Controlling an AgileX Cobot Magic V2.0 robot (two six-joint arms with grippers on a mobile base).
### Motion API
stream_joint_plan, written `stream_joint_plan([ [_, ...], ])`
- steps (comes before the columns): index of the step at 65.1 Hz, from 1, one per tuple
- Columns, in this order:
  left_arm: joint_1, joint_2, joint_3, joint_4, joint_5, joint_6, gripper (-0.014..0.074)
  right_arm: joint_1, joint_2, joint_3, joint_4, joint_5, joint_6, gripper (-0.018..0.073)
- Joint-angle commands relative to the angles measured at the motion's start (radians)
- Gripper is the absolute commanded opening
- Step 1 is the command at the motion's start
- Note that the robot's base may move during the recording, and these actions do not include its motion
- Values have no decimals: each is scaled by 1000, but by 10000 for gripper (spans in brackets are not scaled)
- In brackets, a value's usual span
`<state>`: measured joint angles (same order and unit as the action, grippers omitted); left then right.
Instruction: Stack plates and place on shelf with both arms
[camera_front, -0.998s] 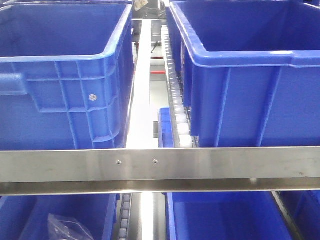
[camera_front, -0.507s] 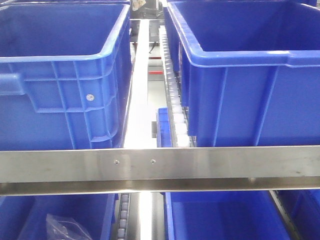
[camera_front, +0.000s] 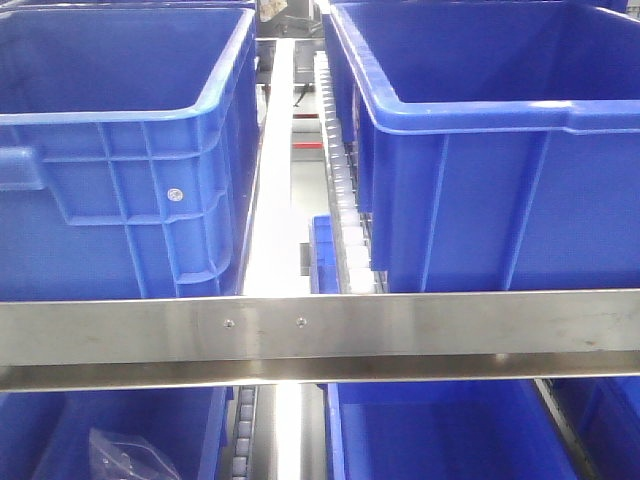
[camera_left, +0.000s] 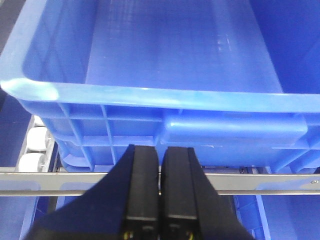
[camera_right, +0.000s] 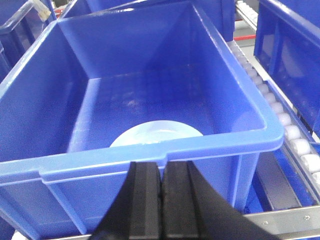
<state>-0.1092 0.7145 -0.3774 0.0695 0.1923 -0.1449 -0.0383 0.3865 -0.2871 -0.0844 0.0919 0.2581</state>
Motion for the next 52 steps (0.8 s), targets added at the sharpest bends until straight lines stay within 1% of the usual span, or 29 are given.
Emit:
stream_joint_plan([
  [1, 1, 1, -28, -2, -80, -5, 82, -5, 4, -28, -10, -92, -3, 48],
  [9, 1, 1, -28, -2, -80, -5, 82, -5, 1, -27, -11, -92, -3, 48],
  [18, 1, 1, -28, -2, -80, -5, 82, -5, -112, -15, -11, -51, -3, 48],
  [24, 1, 1, -28, -2, -80, -5, 82, -5, -205, 40, -11, -43, -3, 48],
  [38, 1, 1, -28, -2, -80, -5, 82, -5, -422, 252, -13, -57, -3, 48],
  [43, 1, 1, -28, -2, -78, -5, 82, -3, -416, 319, -13, -120, -3, 48],
  [46, 1, 1, -28, -2, -81, -5, 82, -3, -417, 315, -12, -83, -2, 48],
  [52, 1, 1, -28, -2, -81, -5, 82, -2, -417, 316, -14, -78, -3, 48],
])
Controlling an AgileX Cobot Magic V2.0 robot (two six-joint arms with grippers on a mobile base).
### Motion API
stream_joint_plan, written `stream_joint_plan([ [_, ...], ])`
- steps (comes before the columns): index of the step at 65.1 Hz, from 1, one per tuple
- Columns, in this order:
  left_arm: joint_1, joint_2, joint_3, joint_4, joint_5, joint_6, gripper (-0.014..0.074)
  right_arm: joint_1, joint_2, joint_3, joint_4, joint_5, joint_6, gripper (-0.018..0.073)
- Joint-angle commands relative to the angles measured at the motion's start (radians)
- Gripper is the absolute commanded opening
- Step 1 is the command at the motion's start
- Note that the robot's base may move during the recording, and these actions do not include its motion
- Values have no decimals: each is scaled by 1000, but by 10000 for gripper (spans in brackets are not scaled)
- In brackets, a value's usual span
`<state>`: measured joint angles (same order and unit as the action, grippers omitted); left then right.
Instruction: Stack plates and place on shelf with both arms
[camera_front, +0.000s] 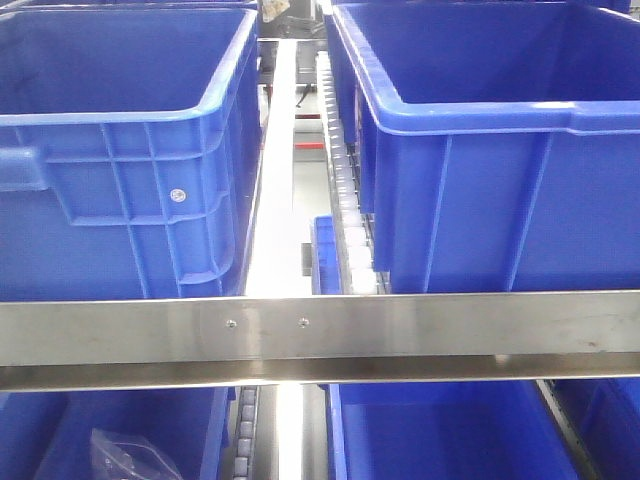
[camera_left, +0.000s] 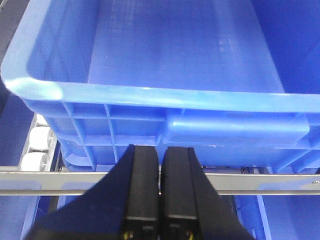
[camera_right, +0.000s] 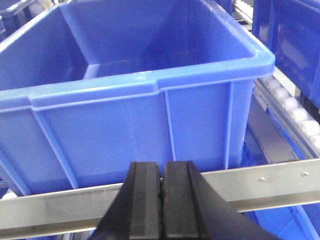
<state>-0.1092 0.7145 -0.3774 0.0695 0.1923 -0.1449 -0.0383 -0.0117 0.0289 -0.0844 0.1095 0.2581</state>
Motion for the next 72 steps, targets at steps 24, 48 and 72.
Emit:
stream_joint_plan([
  [24, 1, 1, -28, -2, -81, -5, 82, -2, -18, 0, -14, -96, -3, 48],
  [48, 1, 1, -28, -2, -81, -5, 82, -2, -18, 0, -14, -96, -3, 48],
  [72, -1, -64, -11, -2, -83, -5, 82, -2, -18, 0, -14, -96, -3, 48],
])
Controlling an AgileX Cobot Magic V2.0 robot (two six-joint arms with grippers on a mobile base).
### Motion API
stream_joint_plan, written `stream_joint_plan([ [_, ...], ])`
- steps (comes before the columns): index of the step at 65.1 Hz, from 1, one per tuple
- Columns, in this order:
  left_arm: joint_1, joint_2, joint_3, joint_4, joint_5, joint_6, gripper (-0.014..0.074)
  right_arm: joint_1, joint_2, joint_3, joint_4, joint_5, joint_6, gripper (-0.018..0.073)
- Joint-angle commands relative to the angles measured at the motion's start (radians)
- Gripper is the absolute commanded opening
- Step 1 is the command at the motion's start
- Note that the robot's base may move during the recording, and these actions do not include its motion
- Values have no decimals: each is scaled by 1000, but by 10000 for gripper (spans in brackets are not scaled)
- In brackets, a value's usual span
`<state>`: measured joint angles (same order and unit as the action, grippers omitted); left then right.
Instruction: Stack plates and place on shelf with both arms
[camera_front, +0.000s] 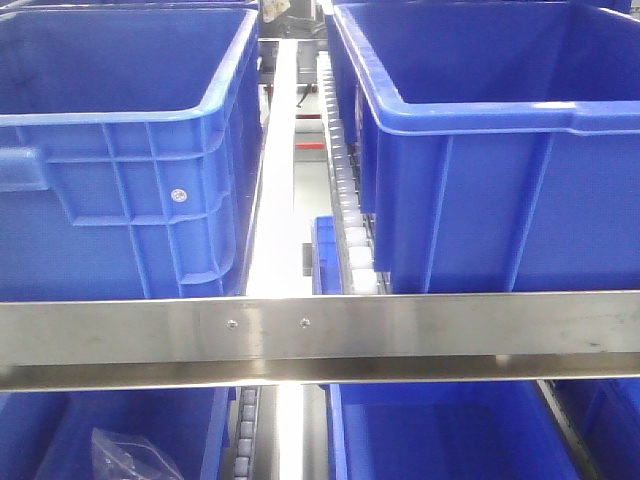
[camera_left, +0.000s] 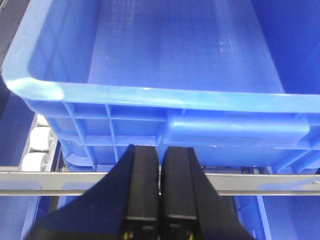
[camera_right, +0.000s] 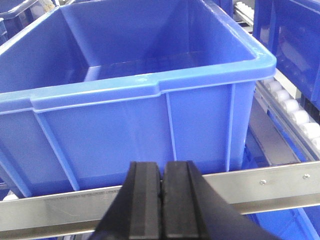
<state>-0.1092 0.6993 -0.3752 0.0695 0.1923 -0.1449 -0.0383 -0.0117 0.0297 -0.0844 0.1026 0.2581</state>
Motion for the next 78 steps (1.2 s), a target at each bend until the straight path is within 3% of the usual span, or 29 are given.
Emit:
stream_joint_plan([
  [1, -1, -62, -9, -2, -84, -5, 82, -2, -18, 0, -14, -90, -3, 48],
  [7, -1, -171, 36, 40, -87, -5, 82, -2, -18, 0, -14, -90, -3, 48],
  [23, 18, -523, 236, 40, -109, -5, 82, -2, -18, 0, -14, -90, -3, 48],
  [39, 32, -730, 387, 19, -119, -13, 82, -2, -18, 0, -14, -90, -3, 48],
  [78, 32, -726, 387, -11, -131, -11, 82, -2, -18, 0, -14, -90, -3, 48],
])
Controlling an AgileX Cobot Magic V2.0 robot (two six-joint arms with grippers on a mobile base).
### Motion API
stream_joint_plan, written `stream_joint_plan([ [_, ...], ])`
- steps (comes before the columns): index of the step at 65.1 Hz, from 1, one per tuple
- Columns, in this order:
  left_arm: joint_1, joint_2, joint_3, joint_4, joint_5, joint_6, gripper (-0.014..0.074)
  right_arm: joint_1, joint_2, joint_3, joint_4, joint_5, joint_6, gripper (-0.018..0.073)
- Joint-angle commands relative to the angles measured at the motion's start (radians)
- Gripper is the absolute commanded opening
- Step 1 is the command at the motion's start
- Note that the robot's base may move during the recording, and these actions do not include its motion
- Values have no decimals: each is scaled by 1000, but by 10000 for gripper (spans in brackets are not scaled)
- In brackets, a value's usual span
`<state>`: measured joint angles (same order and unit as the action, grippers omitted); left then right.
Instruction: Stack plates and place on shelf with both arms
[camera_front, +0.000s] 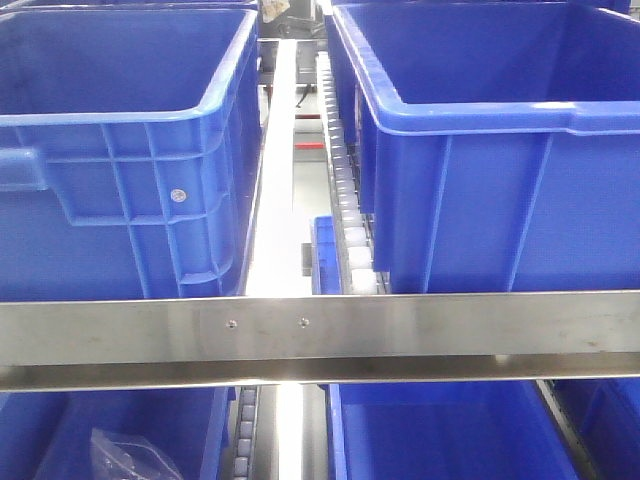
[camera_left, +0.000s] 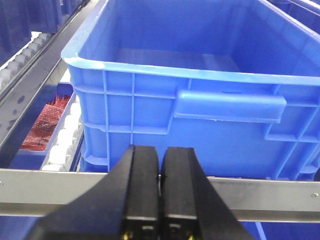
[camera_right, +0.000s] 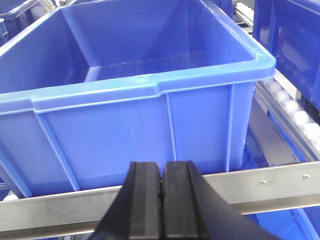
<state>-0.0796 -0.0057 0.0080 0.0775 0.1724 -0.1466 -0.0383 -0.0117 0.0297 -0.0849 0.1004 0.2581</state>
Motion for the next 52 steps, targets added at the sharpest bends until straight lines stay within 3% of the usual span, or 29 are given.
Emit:
stream_joint_plan([
  [1, 2, -21, 3, -19, -116, -9, 82, -2, -18, 0, -13, -87, -3, 48],
  [52, 2, -21, 3, -19, -142, -5, 82, -2, -18, 0, -13, -87, -3, 48],
])
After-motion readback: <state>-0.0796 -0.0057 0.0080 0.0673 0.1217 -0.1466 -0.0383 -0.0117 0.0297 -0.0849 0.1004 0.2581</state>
